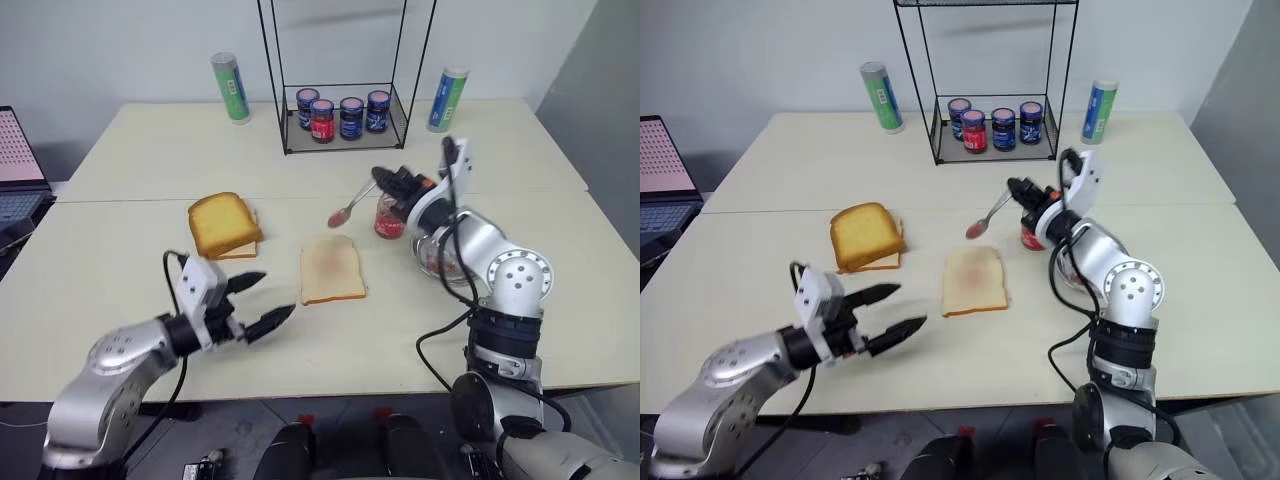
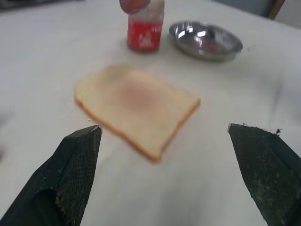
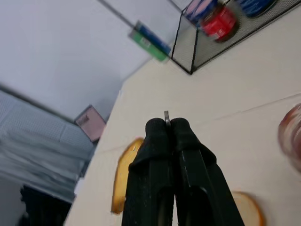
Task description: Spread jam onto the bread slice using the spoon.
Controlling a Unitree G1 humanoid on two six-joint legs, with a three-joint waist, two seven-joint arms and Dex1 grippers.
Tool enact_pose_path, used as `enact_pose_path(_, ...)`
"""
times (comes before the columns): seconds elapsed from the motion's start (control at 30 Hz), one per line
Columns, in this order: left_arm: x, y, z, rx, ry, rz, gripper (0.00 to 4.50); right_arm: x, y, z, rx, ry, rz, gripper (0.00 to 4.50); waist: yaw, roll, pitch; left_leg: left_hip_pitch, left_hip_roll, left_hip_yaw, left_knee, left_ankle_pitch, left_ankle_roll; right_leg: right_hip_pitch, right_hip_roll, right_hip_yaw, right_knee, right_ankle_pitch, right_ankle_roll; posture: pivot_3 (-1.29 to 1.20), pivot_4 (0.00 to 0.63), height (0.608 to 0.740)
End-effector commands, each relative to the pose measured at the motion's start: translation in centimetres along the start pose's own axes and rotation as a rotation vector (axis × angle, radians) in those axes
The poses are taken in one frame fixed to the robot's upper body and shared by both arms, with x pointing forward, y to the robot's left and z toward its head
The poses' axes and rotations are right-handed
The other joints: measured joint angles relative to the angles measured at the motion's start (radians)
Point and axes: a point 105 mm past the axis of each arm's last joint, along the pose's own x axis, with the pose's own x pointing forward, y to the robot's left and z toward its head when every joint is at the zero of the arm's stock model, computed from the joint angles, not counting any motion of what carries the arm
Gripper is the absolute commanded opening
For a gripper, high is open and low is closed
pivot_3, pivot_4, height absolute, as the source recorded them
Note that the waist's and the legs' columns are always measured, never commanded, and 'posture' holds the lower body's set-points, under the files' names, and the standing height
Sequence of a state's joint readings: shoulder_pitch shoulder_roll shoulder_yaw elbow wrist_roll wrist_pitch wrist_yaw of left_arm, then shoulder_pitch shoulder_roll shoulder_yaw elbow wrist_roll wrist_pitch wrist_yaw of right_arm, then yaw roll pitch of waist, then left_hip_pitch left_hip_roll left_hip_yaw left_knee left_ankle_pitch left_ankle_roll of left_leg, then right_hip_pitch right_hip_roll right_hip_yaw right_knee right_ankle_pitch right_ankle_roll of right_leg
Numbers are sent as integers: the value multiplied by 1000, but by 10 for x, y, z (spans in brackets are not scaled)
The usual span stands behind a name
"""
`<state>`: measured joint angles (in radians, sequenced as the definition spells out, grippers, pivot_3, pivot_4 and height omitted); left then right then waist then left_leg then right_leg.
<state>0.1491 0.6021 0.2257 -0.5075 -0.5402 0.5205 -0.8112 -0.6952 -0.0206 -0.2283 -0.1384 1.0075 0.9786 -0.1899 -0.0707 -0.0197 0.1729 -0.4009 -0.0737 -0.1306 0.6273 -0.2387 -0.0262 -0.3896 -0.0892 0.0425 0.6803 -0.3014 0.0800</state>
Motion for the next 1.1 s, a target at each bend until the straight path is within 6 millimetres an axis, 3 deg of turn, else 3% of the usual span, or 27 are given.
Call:
enact_pose_path(0.03, -8, -7, 12, 59, -48, 33, 4500, -1, 16, -2, -115, -6, 72, 35, 9, 0, 0, 0, 0, 0, 0, 0, 0, 0, 0, 0, 0, 0, 0, 0, 150, 740)
enact_pose_path(0.37, -1, -9, 16, 57, -68, 32, 4500, 0, 9, -4, -310, -6, 59, 35, 26, 0, 0, 1, 0, -1, 0, 0, 0, 0, 0, -1, 0, 0, 0, 0, 150, 740)
enact_pose_path(0.73, 3, -6, 16, 67, -62, -3, 4500, -9, -3, 3, -362, -29, 11, 35, 26, 0, 0, 0, 0, -1, 0, 0, 0, 1, 1, -1, 0, 0, 0, 0, 150, 740)
enact_pose_path(0.93, 3, -2, 16, 72, -57, -6, 4500, -14, 1, 1, -333, -17, 33, 35, 26, 0, 0, 0, 0, -1, 0, 0, 0, 0, 1, -1, 0, 0, 0, 0, 150, 740)
enact_pose_path(1.1, 6, -3, 18, 70, -67, -5, 4500, -5, -6, -1, -149, -34, 1, 35, 26, 0, 0, 0, 0, -1, 0, 0, 0, 0, 1, -1, 0, 0, 0, 0, 150, 740)
